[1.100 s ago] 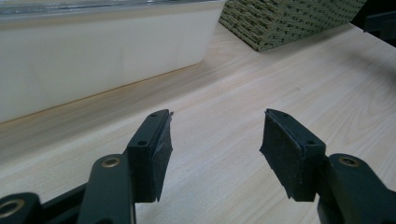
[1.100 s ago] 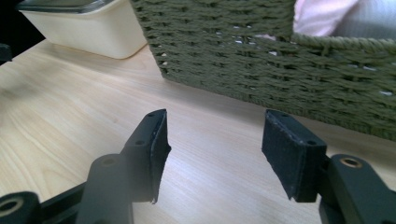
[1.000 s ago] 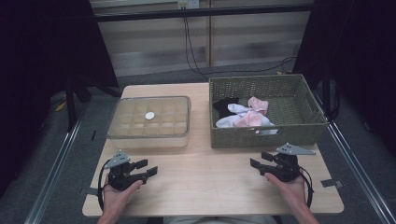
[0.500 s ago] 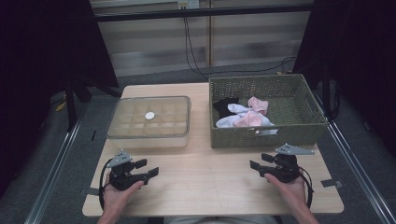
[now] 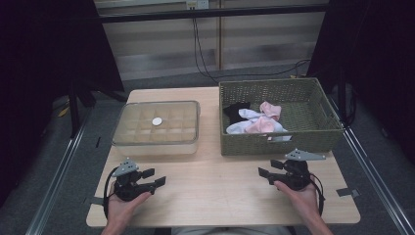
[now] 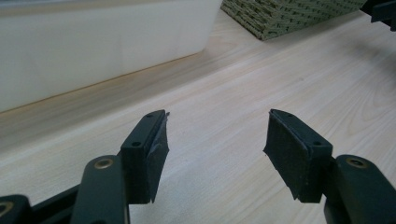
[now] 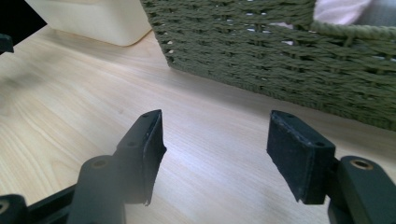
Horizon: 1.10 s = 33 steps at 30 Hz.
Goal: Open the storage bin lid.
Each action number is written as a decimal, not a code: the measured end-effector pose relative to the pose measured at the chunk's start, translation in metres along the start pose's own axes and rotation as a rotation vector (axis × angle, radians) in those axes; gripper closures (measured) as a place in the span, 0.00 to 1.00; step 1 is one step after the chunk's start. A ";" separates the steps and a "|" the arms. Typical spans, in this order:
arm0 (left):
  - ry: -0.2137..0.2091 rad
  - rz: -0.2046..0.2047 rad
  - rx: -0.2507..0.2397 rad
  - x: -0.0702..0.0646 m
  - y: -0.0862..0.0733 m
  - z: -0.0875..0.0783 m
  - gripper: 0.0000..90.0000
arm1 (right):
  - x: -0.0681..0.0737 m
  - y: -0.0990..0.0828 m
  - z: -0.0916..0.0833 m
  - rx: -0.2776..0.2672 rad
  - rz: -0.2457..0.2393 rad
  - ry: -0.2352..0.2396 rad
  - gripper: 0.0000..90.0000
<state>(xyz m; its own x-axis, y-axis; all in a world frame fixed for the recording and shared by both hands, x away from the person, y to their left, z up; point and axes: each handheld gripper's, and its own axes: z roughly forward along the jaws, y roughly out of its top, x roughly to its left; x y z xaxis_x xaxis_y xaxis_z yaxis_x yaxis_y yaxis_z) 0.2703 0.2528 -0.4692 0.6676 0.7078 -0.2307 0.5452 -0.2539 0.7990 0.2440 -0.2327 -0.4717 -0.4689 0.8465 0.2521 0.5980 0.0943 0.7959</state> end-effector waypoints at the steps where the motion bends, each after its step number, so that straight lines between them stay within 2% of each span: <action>1: -0.003 -0.005 -0.002 0.001 0.000 -0.001 0.43 | 0.001 0.000 0.000 0.002 -0.001 0.002 0.40; 10: -0.010 -0.003 0.000 0.004 0.003 -0.004 0.39 | 0.008 0.004 0.008 0.011 0.000 0.025 0.38; 13: -0.009 -0.001 0.017 0.006 0.004 -0.001 0.38 | 0.013 0.007 0.014 0.016 -0.015 0.037 0.38; 19: -0.015 -0.005 0.017 0.008 0.004 -0.004 0.38 | 0.021 0.011 0.025 0.046 -0.044 0.048 0.36; 28: -0.010 0.005 0.021 0.016 0.009 -0.008 0.41 | 0.029 0.025 0.033 0.048 -0.070 0.081 0.34; 33: -0.006 -0.007 0.013 0.022 0.012 -0.010 0.41 | 0.036 0.033 0.041 0.050 -0.091 0.100 0.34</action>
<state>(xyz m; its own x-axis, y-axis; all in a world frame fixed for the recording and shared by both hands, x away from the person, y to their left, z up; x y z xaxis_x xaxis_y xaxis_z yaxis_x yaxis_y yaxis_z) 0.2866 0.2721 -0.4589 0.6668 0.7055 -0.2400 0.5567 -0.2574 0.7899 0.2731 -0.1774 -0.4587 -0.5839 0.7768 0.2359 0.5803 0.1962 0.7904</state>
